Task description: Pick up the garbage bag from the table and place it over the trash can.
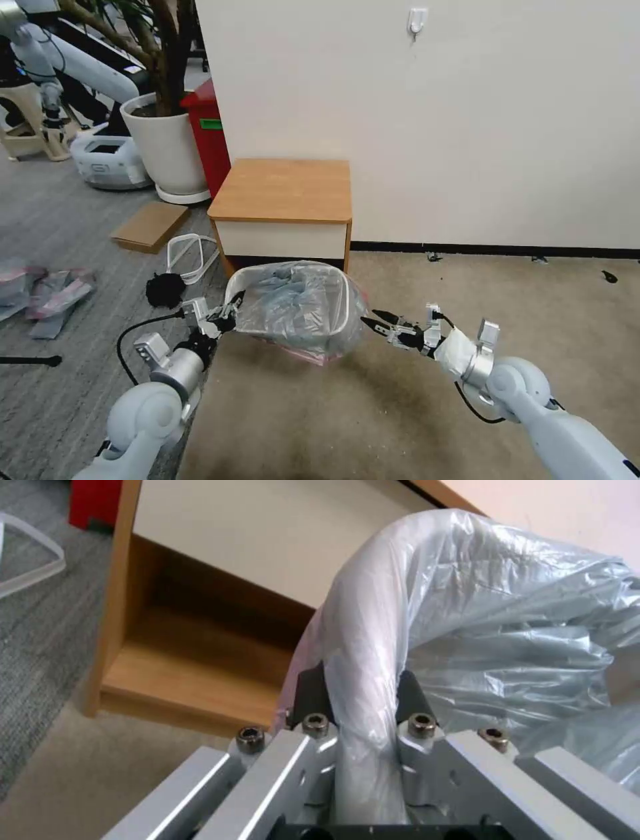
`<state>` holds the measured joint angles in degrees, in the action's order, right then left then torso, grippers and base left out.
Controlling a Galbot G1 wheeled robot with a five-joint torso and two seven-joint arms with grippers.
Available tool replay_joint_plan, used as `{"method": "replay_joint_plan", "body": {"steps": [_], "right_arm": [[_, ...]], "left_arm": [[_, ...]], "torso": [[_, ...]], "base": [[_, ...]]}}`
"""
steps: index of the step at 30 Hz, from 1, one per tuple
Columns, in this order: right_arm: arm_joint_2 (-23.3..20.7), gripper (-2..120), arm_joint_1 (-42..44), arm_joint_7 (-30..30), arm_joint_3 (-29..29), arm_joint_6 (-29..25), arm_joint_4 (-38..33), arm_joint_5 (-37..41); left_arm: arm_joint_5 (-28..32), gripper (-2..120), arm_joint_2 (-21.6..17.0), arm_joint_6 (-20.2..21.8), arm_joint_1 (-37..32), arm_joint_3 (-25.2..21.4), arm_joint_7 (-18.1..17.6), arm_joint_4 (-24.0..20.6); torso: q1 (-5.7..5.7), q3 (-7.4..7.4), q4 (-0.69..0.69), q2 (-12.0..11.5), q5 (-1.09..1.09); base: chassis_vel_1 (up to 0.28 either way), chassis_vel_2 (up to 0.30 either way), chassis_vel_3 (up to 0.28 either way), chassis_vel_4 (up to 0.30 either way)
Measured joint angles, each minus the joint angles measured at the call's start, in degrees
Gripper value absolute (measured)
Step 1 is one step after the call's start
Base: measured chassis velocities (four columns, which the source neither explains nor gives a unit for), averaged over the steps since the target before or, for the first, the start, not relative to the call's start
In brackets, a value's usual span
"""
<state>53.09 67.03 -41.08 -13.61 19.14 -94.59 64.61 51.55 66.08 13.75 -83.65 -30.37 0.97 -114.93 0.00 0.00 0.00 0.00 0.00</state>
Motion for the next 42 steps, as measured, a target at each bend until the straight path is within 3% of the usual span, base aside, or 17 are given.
{"method": "replay_joint_plan", "body": {"steps": [15, 23, 29, 32, 33, 38, 42], "right_arm": [[-0.48, 79, -1.45, -2.28, 1.53, 0.88, 1.54, 1.21], [-0.50, 53, -2.67, -3.41, 2.63, 1.02, 2.74, 0.97], [-0.40, 28, -2.94, -3.54, 2.92, 0.75, 3.72, 0.31], [-0.41, 21, -3.03, -3.39, 2.94, 0.62, 3.98, -0.20], [-0.41, 13, -3.24, -2.87, 3.05, 0.43, 4.31, -0.78], [-0.33, 0, -4.15, -0.38, 3.74, -0.70, 5.43, -2.42], [-0.06, 0, -4.87, 1.28, 4.32, -1.41, 6.57, -4.00]], "left_arm": [[-2.04, 5, 1.01, -0.03, -0.53, 0.86, 0.68, 0.04], [-2.05, 5, 1.00, -0.09, -0.50, 0.80, 0.66, 0.04], [-2.00, 5, 0.98, -0.09, -0.65, 0.88, 0.66, -0.05], [-1.98, 5, 1.01, -0.09, -0.72, 0.91, 0.72, -0.13], [-1.94, 5, 1.14, -0.09, -0.73, 0.96, 0.85, -0.17], [-1.86, 5, 1.41, -0.09, -0.87, 1.10, 1.61, -0.30], [-1.79, 5, 1.59, -0.05, -1.15, 1.13, 2.04, -0.60]], "torso": [[0.00, 0.00, 0.00, 0.00, 0.00], [0.00, 0.00, 0.00, 0.00, 0.00], [0.00, 0.00, 0.00, 0.00, 0.00], [0.00, 0.00, 0.00, 0.00, 0.00], [0.00, 0.00, 0.00, 0.00, -0.01], [0.00, 0.00, 0.00, 0.00, -0.01], [0.00, 0.00, 0.00, 0.00, 0.00]], "base": [[0.000, 0.000, 0.000, 0.000], [0.000, 0.000, 0.000, 0.000], [0.000, 0.000, 0.000, 0.000], [0.000, 0.000, 0.000, 0.000], [0.000, 0.000, 0.000, 0.000], [0.000, 0.000, 0.000, 0.000], [0.000, 0.000, 0.000, 0.000]]}}
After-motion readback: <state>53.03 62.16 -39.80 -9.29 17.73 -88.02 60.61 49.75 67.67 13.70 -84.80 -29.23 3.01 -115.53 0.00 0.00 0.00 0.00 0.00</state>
